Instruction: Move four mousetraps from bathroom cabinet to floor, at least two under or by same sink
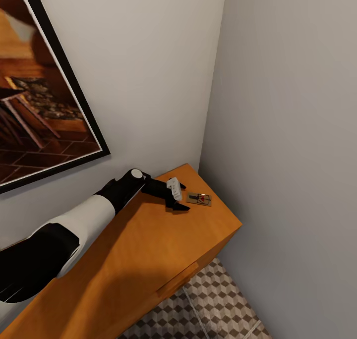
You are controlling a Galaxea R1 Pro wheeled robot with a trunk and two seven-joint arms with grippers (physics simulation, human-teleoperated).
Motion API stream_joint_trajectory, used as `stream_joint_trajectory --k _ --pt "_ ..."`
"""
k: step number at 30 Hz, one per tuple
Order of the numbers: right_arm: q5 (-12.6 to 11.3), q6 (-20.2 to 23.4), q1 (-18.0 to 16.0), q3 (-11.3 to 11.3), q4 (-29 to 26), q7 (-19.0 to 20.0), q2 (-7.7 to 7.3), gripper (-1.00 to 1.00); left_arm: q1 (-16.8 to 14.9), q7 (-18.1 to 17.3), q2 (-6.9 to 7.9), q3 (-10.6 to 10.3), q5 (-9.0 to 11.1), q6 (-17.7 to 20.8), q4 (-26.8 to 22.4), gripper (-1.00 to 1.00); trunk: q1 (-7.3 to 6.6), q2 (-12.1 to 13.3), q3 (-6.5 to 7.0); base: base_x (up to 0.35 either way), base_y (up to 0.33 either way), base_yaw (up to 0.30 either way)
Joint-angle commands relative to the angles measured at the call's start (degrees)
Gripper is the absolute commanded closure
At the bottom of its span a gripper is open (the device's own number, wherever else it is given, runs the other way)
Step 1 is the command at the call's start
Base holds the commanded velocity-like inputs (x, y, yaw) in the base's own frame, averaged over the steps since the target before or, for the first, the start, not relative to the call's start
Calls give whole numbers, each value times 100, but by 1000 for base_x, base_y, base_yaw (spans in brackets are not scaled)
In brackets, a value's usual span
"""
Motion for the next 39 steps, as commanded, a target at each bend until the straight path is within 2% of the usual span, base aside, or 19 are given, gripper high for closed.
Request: stream_joint_trajectory --k 1,39 --pt "40 -19 -3 -50 4 24 -3 -100 -4 -11 0 1 -29 -14 -5 -100 3 -9 -8 0 0 0" --pt "42 -19 -3 -50 4 14 -2 -100 -4 -19 -7 -38 -29 -14 -25 -100 3 -9 -64 0 0 0"
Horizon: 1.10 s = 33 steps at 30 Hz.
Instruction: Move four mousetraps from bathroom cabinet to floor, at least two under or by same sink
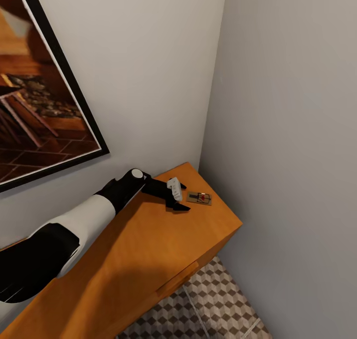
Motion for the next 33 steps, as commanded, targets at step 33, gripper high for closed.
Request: stream_joint_trajectory --k 33 --pt "39 -19 -3 -50 4 22 1 -100 -4 -10 44 18 -38 -14 49 -100 3 -9 -68 8 2 0"
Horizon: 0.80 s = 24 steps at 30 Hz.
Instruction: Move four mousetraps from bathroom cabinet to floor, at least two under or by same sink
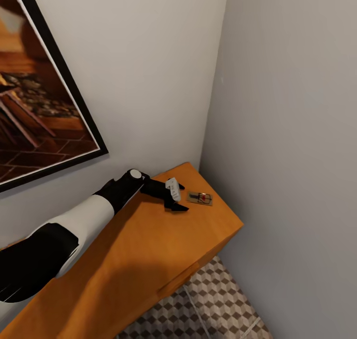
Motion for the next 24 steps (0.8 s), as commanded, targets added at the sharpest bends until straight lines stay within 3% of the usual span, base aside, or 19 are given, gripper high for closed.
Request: stream_joint_trajectory --k 1,24 --pt "39 -19 -3 -50 4 24 -2 -100 -4 -11 -1 2 -28 -14 -3 -100 4 -9 -8 114 57 0" --pt "42 -19 -3 -46 4 20 -1 -100 -4 -12 -7 -19 -28 -14 -20 -100 4 -9 -9 27 16 0"
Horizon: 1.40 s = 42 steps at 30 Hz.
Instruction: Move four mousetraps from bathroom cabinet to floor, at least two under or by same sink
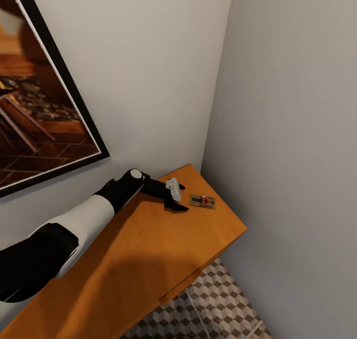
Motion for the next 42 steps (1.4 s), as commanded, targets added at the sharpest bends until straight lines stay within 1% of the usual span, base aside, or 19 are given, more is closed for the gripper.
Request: stream_joint_trajectory --k 1,20,35,42 --pt "39 -19 -3 -51 4 25 -2 -100 -4 -11 -1 0 -29 -14 -4 -100 3 -9 -8 0 0 0" --pt "39 -21 -3 -55 4 28 -7 -100 -4 -11 -4 -7 -29 -14 -30 -100 3 -9 -11 0 0 0" --pt "39 -19 -3 -52 4 27 -2 -100 -4 -17 -20 1 -29 -14 -36 -100 3 -9 -92 0 0 0" --pt "39 -19 -3 -49 4 26 -2 -100 -4 -20 -21 3 -29 -14 -36 -100 3 -9 -98 0 0 0"
